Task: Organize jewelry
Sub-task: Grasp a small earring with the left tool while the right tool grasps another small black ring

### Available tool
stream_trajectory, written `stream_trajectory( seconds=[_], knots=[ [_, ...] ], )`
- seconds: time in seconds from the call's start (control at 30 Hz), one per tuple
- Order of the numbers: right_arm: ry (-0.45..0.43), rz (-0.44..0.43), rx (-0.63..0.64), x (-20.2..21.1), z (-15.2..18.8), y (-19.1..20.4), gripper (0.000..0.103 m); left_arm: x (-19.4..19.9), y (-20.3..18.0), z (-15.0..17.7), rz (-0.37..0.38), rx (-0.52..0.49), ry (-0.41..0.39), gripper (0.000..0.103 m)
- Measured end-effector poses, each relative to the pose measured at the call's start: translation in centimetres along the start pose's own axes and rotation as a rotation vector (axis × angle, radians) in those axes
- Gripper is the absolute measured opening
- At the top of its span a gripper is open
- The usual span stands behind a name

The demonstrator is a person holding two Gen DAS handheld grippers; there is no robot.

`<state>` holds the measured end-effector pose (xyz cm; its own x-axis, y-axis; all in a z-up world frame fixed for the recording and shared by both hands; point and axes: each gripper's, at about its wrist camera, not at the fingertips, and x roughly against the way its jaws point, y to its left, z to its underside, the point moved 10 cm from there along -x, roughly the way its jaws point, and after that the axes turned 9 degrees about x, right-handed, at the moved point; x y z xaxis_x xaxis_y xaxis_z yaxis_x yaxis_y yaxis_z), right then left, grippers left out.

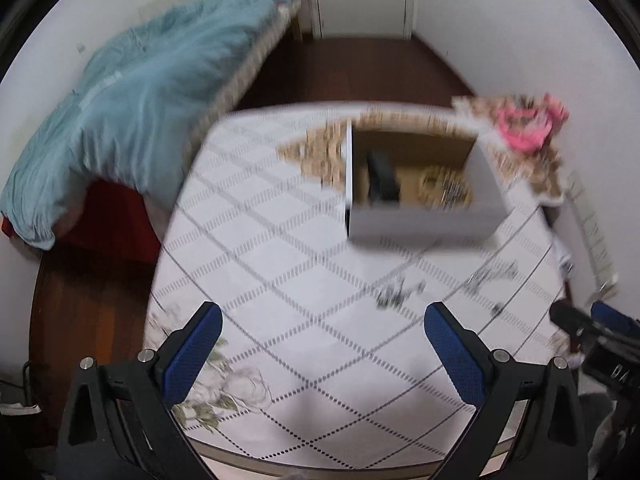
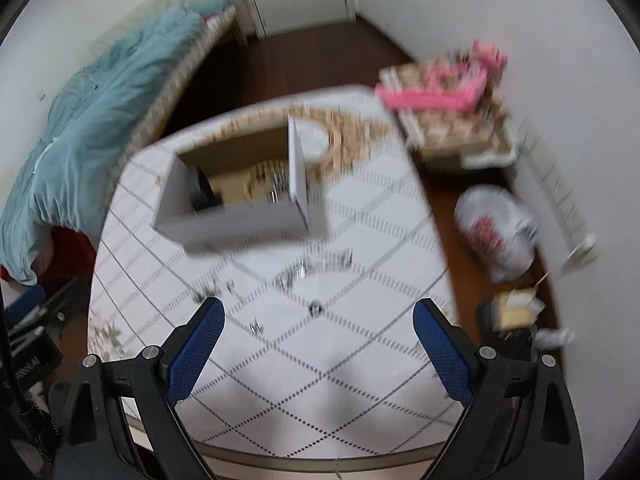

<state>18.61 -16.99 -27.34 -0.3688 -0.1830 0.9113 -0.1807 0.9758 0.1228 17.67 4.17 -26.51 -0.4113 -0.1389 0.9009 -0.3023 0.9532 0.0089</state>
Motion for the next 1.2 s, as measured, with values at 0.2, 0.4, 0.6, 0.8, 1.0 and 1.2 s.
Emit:
stream_trajectory(
  seconds=[0.2,0.4,0.6,0.8,1.0,1.2],
  knots=[
    [0.049,-0.017,-0.006,-6.2,2.5,-0.8,0.063,-4.8,-0.4,2.9,-0.037,-0.017,0.088,0.103],
    [0.034,0.010,0.070,-9.2,2.5,0.6,0.047,-7.5,-0.1,4.6,-0.051,-0.013,0.149,0.103],
    [-0.019,0.077,0.159,-9.7,2.1,1.5,0.013,-7.5,-1.1,4.5,-0.015,-0.018,0.141,0.103],
    [-0.026,0.070,0.083,-8.4,2.7,-0.8,0.013,-6.3,-6.1,5.0,0.097,-0.071,0.129,0.100],
    [-0.043,0.100,-0.001,-6.0,3.3,-4.7,0.013,-6.9,-11.2,6.8,0.167,-0.135,0.169,0.069],
    [-0.046,0.116,-0.023,-5.4,3.7,-6.2,0.013,-7.5,-13.1,7.0,0.159,-0.202,0.146,0.022]
  ],
)
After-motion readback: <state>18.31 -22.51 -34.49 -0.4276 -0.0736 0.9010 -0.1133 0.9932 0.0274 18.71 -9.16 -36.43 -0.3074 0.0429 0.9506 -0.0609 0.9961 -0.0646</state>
